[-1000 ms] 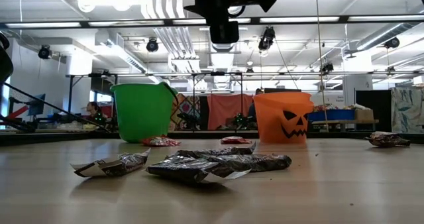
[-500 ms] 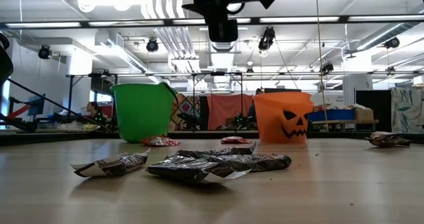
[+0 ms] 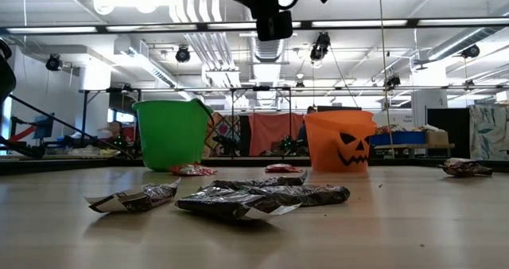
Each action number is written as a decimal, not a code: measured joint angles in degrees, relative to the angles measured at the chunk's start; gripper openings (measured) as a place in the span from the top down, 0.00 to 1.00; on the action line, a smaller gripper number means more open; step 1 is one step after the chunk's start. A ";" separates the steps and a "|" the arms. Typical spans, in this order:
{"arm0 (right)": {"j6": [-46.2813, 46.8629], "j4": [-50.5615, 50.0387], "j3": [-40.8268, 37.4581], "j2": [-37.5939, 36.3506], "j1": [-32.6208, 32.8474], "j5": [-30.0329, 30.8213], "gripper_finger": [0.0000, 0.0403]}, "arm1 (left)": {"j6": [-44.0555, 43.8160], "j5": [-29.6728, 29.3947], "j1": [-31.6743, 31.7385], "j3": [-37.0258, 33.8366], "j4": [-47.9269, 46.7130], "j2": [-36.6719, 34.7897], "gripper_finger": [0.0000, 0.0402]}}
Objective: Sort candy
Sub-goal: Put the brown chocolate into the orange bucket
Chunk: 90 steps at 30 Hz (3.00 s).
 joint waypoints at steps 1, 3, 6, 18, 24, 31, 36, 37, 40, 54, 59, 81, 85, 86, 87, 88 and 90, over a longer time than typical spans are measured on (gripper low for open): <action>0.41 -0.61 -0.02 -0.25 0.14 0.05 0.44 | 0.00 0.14 0.00 0.49 -0.37 -0.11 0.69; 0.80 -3.05 0.00 -0.93 0.27 0.35 0.44 | 0.07 0.15 0.00 1.60 -1.43 -0.54 0.66; 0.06 -9.45 0.03 -1.88 0.68 2.88 0.45 | 1.21 -0.40 0.00 3.44 -3.22 -1.59 0.64; -4.45 -47.24 0.03 -5.43 2.47 21.13 0.50 | 1.29 -19.73 0.66 4.23 0.41 -13.32 0.64; -6.22 -61.48 0.03 -5.73 3.30 28.74 0.52 | 2.88 -35.05 0.74 3.84 6.11 -20.16 0.68; -7.29 -61.85 -0.51 -5.73 5.22 31.52 0.52 | 11.70 -41.59 1.00 3.79 14.87 -25.08 0.75; -7.02 -61.99 -2.42 -5.71 5.49 31.77 0.52 | 20.50 -41.72 1.11 3.77 21.18 -26.69 0.81; -7.04 -62.07 -3.10 -5.85 5.49 32.37 0.52 | 21.25 -41.73 1.11 3.77 21.66 -26.82 0.81; -7.03 -62.05 -5.92 -6.53 5.71 34.17 0.52 | 21.59 -41.74 1.11 3.62 21.64 -26.92 0.82; -34.26 -62.28 -24.90 -8.71 5.34 36.11 0.48 | 21.25 -42.64 3.24 -10.14 33.76 -29.92 0.82; -36.70 -62.32 -30.02 -5.44 5.34 41.51 0.48 | 21.27 -43.29 3.37 -13.94 37.11 -32.49 0.82; -48.32 -54.58 -30.26 2.40 5.29 44.65 0.73 | 21.29 -46.72 3.69 -15.77 38.73 -35.44 0.82; -47.93 -54.72 -28.96 2.31 5.29 44.41 0.85 | 21.31 -48.59 3.69 -15.77 38.67 -35.48 0.82; -47.87 -54.70 -28.45 2.31 5.29 44.04 0.87 | 21.31 -48.63 3.69 -15.77 38.65 -35.50 0.82; -47.37 -54.68 -27.83 2.31 5.29 43.24 0.87 | 21.31 -48.67 3.69 -15.77 38.65 -35.52 0.82; -46.83 -54.79 -27.10 2.26 5.29 41.99 0.88 | 21.31 -48.67 3.69 -15.77 38.65 -35.55 0.82; -45.45 -55.04 -25.10 1.91 5.29 38.58 0.88 | 21.29 -48.67 3.69 -15.77 38.64 -35.55 0.82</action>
